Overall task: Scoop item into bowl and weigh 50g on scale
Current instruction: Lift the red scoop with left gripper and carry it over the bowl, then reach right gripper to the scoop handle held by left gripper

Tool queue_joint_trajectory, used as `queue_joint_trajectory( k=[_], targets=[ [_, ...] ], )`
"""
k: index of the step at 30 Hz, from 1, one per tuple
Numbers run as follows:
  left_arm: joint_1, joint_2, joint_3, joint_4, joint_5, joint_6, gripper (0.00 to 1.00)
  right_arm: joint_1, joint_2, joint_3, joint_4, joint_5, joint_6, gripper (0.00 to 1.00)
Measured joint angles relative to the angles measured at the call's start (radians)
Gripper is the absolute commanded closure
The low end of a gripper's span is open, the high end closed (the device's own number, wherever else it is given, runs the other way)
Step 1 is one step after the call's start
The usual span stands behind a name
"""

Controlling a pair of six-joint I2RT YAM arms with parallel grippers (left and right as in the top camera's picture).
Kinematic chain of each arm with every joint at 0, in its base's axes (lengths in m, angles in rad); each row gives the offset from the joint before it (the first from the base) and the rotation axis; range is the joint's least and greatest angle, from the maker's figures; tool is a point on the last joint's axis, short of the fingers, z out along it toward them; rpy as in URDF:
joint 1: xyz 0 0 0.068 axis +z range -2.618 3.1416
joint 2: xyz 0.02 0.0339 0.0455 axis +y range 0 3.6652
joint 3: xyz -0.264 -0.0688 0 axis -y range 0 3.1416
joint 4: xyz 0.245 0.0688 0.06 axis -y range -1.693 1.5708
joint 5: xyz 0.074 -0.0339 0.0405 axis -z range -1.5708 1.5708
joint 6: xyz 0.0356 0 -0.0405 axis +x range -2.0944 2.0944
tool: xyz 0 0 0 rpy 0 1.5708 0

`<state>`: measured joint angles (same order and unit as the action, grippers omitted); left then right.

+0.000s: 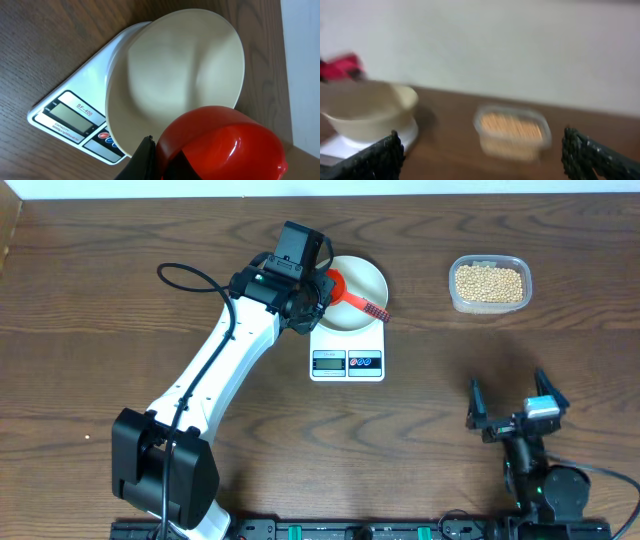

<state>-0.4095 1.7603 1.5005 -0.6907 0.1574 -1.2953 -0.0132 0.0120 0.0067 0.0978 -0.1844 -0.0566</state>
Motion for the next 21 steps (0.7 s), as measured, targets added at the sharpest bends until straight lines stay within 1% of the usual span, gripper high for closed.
queue_joint_trajectory(
  k=[2, 5, 9, 11, 17, 20, 21],
  targets=[
    [0.000, 0.000, 0.000, 0.001, 0.000, -0.011, 0.93, 0.000, -0.001, 0.000, 0.066, -0.052, 0.000, 0.01],
    [0.000, 0.000, 0.000, 0.013, 0.000, -0.015, 0.93, 0.000, 0.000, 0.000, 0.116, -0.103, 0.007, 0.01],
    [0.000, 0.000, 0.000, 0.023, 0.000, -0.017, 0.93, 0.000, 0.031, 0.008, 0.120, -0.163, 0.048, 0.01],
    [0.000, 0.000, 0.000, 0.025, 0.000, -0.018, 0.93, 0.000, 0.076, 0.035, 0.117, -0.187, 0.056, 0.01],
    [0.000, 0.000, 0.000, 0.026, 0.000, -0.018, 0.93, 0.000, 0.337, 0.271, 0.086, -0.267, 0.071, 0.01],
    [0.000, 0.000, 0.000, 0.026, 0.000, -0.018, 0.93, -0.004, 0.486, 0.405, 0.032, -0.324, 0.072, 0.01],
    [0.000, 0.000, 0.000, 0.027, 0.000, -0.018, 0.92, -0.011, 0.566, 0.472, -0.005, -0.354, 0.073, 0.01]
  ],
)
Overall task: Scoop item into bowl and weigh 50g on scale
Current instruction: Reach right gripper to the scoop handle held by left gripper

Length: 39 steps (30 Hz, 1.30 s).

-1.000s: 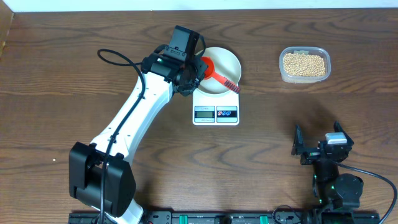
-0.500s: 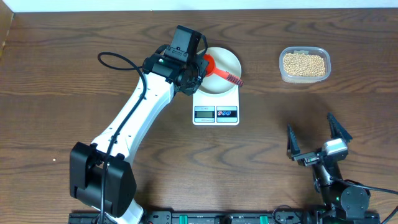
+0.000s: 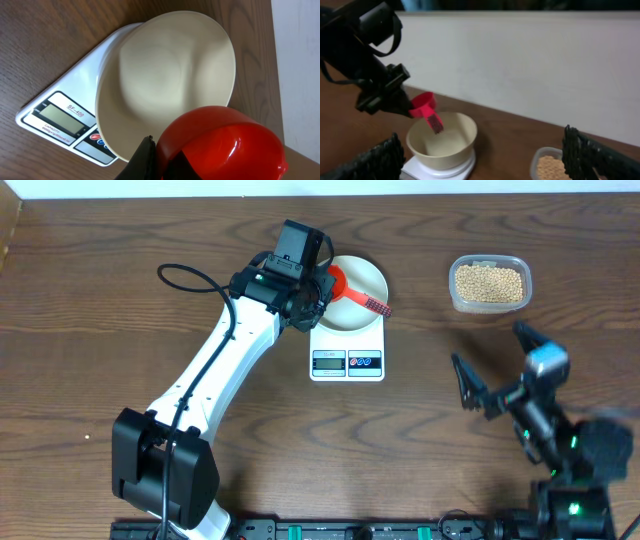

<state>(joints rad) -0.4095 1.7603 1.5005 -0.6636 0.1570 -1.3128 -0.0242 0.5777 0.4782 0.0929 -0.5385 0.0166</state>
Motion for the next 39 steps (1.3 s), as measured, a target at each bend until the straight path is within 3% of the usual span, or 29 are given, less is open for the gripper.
queue_joint_trajectory(
  k=[16, 27, 31, 39],
  targets=[
    [0.000, 0.000, 0.000, 0.109, 0.006, -0.024, 0.93, -0.047, 0.758, 0.679, -0.307, -0.513, 0.006, 0.01],
    [0.000, 0.000, 0.000, 0.107, 0.070, -0.241, 0.93, -0.026, 0.968, 0.707, -0.179, -0.612, 0.057, 0.01],
    [0.000, 0.000, 0.000, 0.106, 0.105, -0.280, 0.93, 0.007, 1.004, 0.710, -0.117, -0.616, 0.133, 0.20],
    [0.000, 0.000, 0.000, 0.066, 0.182, -0.292, 0.93, 0.125, 1.071, 0.712, -0.113, -0.545, 0.230, 0.45]
  ],
)
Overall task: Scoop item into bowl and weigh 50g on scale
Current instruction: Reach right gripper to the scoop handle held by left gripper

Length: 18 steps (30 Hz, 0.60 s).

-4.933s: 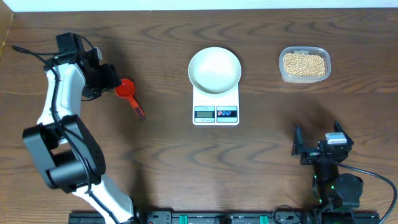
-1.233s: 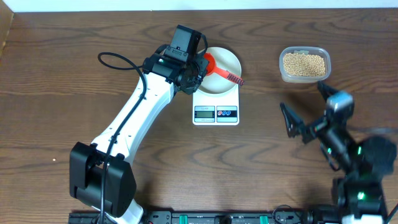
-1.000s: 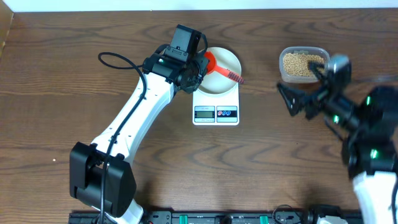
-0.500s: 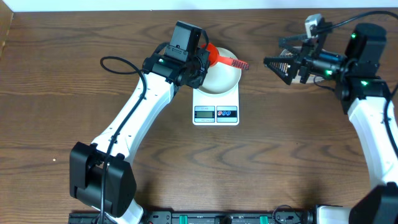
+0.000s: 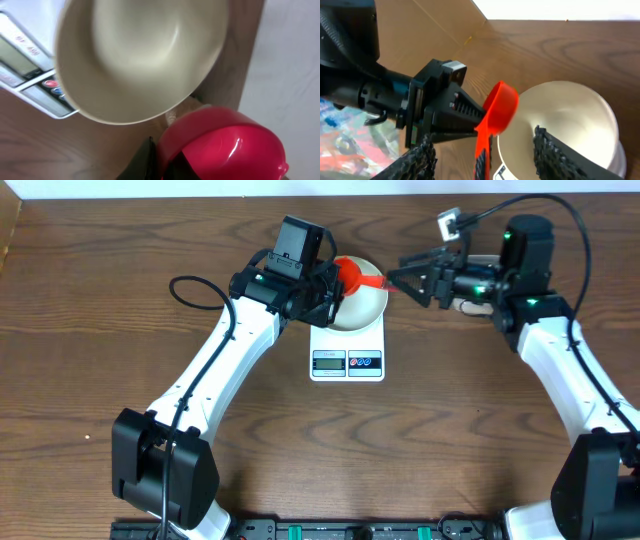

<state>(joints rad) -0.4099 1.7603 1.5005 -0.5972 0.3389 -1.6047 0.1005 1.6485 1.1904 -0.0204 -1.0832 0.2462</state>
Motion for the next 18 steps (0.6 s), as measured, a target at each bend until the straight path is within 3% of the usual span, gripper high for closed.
queue_joint_trajectory(
  k=[7, 18],
  targets=[
    [0.000, 0.000, 0.000, -0.052, 0.014, 0.019, 0.93, 0.042, 0.001, 0.000, -0.037, 0.034, 0.017, 0.63],
    [0.000, 0.000, 0.000, -0.052, 0.018, 0.122, 0.93, 0.087, 0.001, 0.001, -0.148, 0.097, 0.060, 0.73]
  ],
)
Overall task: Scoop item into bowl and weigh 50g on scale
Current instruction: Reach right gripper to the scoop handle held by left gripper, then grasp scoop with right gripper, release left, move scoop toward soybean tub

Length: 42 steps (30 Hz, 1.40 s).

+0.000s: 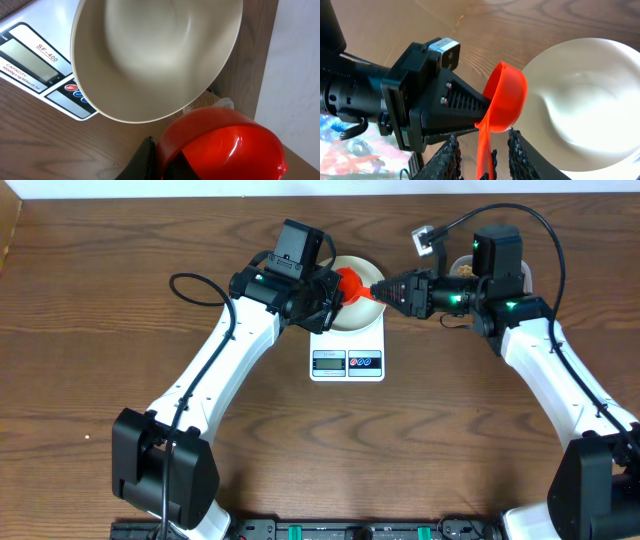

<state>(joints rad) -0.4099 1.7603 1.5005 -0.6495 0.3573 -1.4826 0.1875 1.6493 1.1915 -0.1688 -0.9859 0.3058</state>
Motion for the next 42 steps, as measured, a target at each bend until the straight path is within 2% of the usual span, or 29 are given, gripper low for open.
queue_joint_trajectory(
  k=[3, 12, 23, 28, 29, 32, 34, 37, 42],
  targets=[
    [0.000, 0.000, 0.000, 0.000, 0.000, 0.007, 0.93, 0.000, 0.000, 0.001, -0.023, 0.006, 0.022, 0.78],
    [0.000, 0.000, 0.000, 0.002, 0.000, 0.017, 0.93, 0.008, 0.000, 0.001, -0.072, 0.034, 0.049, 0.80],
    [0.000, 0.000, 0.000, 0.002, -0.002, 0.018, 0.93, 0.008, 0.000, 0.001, -0.066, 0.036, 0.059, 0.99],
    [0.000, 0.000, 0.000, 0.002, -0.004, 0.018, 0.92, 0.008, 0.000, 0.001, -0.063, 0.034, 0.066, 0.99],
    [0.000, 0.000, 0.000, 0.002, -0.004, 0.017, 0.89, 0.008, 0.000, 0.001, -0.063, 0.034, 0.066, 0.99],
    [0.000, 0.000, 0.000, 0.002, -0.003, 0.022, 0.34, 0.009, 0.000, 0.001, -0.062, 0.038, 0.066, 0.99],
    [0.000, 0.000, 0.000, 0.002, -0.003, 0.021, 0.23, 0.008, 0.000, 0.001, -0.062, 0.041, 0.066, 0.99],
    [0.000, 0.000, 0.000, 0.002, -0.003, 0.018, 0.16, 0.005, 0.000, 0.001, -0.061, 0.041, 0.066, 0.99],
    [0.011, 0.000, 0.000, 0.002, -0.003, 0.069, 0.16, -0.041, 0.000, 0.001, -0.058, 0.053, 0.066, 0.99]
  ],
)
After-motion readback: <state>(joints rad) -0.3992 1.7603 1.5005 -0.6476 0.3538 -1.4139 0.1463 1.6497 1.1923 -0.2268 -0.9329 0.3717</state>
